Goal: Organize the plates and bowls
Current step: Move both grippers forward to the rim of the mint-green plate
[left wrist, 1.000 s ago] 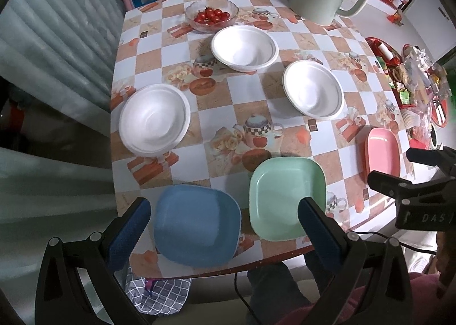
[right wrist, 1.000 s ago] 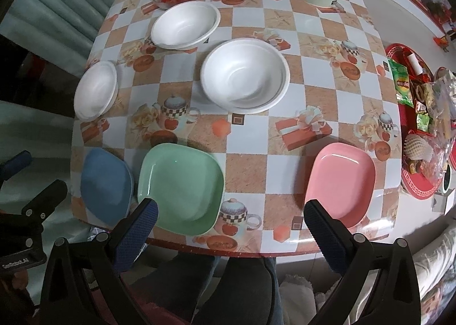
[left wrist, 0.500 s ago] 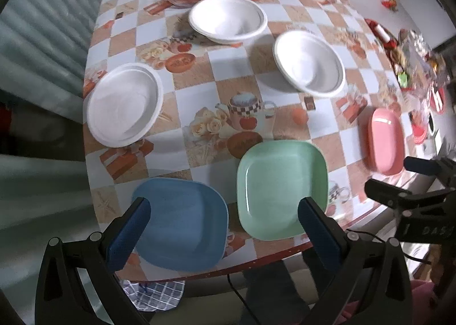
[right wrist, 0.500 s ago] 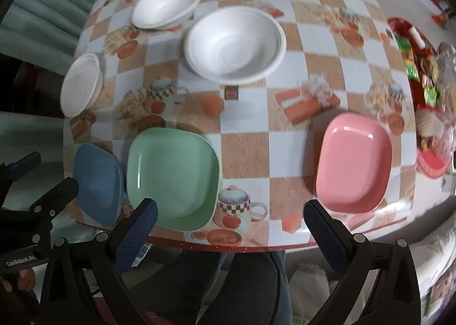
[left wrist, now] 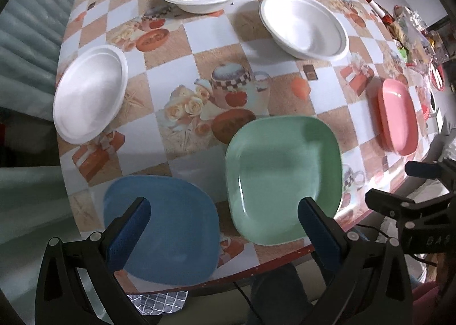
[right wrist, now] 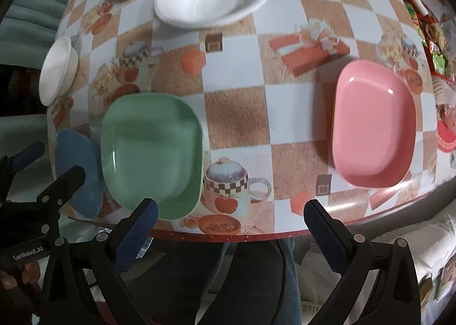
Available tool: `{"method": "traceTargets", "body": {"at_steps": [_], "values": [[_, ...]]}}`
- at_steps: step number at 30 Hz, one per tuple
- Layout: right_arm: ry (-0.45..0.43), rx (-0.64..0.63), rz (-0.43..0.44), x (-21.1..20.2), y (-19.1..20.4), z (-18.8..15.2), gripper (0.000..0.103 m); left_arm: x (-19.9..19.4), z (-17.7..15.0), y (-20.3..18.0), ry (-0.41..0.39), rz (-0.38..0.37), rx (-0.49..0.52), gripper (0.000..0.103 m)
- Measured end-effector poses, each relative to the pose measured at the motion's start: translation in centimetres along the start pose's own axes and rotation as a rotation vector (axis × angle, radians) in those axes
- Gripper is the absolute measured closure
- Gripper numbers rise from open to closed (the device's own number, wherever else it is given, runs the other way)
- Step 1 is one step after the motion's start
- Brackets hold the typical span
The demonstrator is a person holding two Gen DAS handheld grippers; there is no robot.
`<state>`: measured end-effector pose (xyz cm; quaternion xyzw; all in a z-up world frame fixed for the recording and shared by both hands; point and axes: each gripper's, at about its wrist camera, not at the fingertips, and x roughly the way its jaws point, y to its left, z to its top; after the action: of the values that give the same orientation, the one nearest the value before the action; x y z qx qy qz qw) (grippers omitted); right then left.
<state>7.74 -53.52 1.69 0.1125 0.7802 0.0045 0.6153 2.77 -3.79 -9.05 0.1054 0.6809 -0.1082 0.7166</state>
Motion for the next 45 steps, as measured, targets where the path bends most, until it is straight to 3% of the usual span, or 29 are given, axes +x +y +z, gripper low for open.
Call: {"method": "traceTargets", "body": {"at_steps": [5, 10, 19, 31, 33, 34, 37, 39, 45], "values": [[-0.006, 0.004, -0.012, 1.3, 0.2, 0.1, 0.000, 0.9, 0.3, 0.5, 0.000, 0.026, 0.013, 0.000], [0.004, 0.029, -0.029, 2.6, 0.3, -0.3, 0.000, 1.4, 1.5, -0.2, -0.029, 0.043, 0.090, 0.000], [-0.017, 0.045, -0.058, 5.7, 0.1, -0.2, 0.000, 3.9, 3.1, -1.9, 0.015, 0.058, 0.197, 0.000], [-0.064, 0.020, -0.085, 9.3, 1.2, 0.1, 0.001, 7.4, 4.9, -3.4, 0.088, 0.039, 0.202, 0.013], [-0.058, 0.016, -0.048, 9.9, 1.4, 0.8, 0.027, 8.1, 4.6, -3.7, 0.105, 0.028, 0.200, 0.019], [-0.047, 0.019, -0.029, 10.1, 1.4, 0.6, 0.032, 8.5, 4.5, -3.9, 0.116, 0.028, 0.199, 0.023], [-0.036, 0.017, -0.010, 10.7, 1.6, 0.3, 0.035, 9.1, 4.7, -4.5, 0.134, 0.032, 0.199, 0.025], [-0.042, 0.004, -0.001, 11.1, 1.8, 0.4, 0.045, 9.3, 4.8, -5.1, 0.138, 0.035, 0.203, 0.026], [-0.050, -0.024, 0.014, 12.1, 2.8, 1.3, 0.052, 9.6, 4.8, -5.4, 0.167, 0.005, 0.150, 0.026]]}}
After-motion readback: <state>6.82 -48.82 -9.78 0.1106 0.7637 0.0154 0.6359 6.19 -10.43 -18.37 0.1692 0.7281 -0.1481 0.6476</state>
